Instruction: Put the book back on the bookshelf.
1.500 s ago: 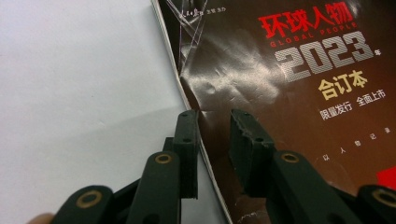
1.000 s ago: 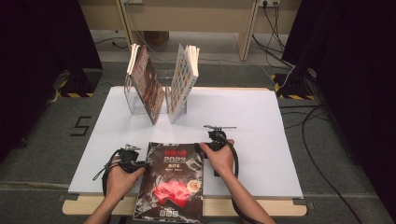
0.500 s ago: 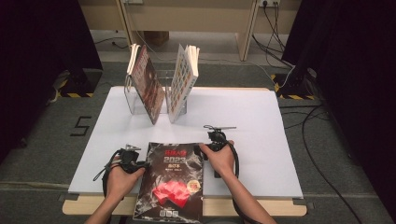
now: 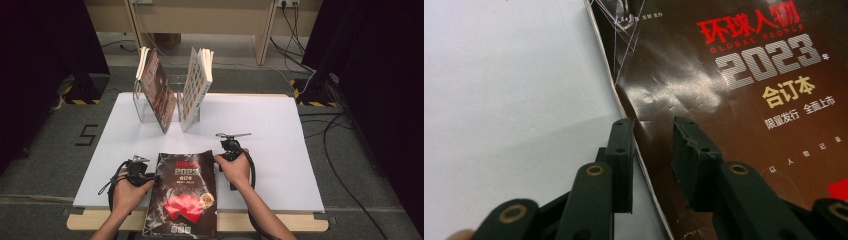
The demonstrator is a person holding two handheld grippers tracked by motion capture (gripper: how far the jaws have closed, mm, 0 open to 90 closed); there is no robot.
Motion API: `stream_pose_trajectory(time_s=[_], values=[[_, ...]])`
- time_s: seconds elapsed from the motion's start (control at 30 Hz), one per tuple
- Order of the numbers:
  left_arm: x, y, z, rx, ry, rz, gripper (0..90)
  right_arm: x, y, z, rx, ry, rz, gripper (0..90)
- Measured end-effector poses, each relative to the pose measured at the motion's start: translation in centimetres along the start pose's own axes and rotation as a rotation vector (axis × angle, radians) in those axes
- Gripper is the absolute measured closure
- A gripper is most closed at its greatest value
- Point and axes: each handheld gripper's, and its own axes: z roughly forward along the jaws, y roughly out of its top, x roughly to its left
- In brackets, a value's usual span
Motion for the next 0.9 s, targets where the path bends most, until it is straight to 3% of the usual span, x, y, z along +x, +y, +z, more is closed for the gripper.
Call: stream_pose_trajectory(time_s=[0.17,0.3,0.67,0.9], values=[[0.0,0.2,-0.3,-0.020,0.005,-0.002,64.6,0.4,0.0,-0.3,-0.027,0.008,0.002,87.3],[0.0,0.4,-0.8,-0.063,0.013,-0.003,61.1,1.0,0.2,-0.7,-0.056,0.016,-0.021,87.4],[0.0,0.9,-2.1,-0.154,0.011,-0.007,51.1,3.0,1.7,-3.7,-0.163,0.028,-0.060,87.4],[-0.1,1.1,-2.3,-0.172,0.007,-0.007,47.2,3.3,2.3,-4.8,-0.212,0.019,-0.071,87.4]])
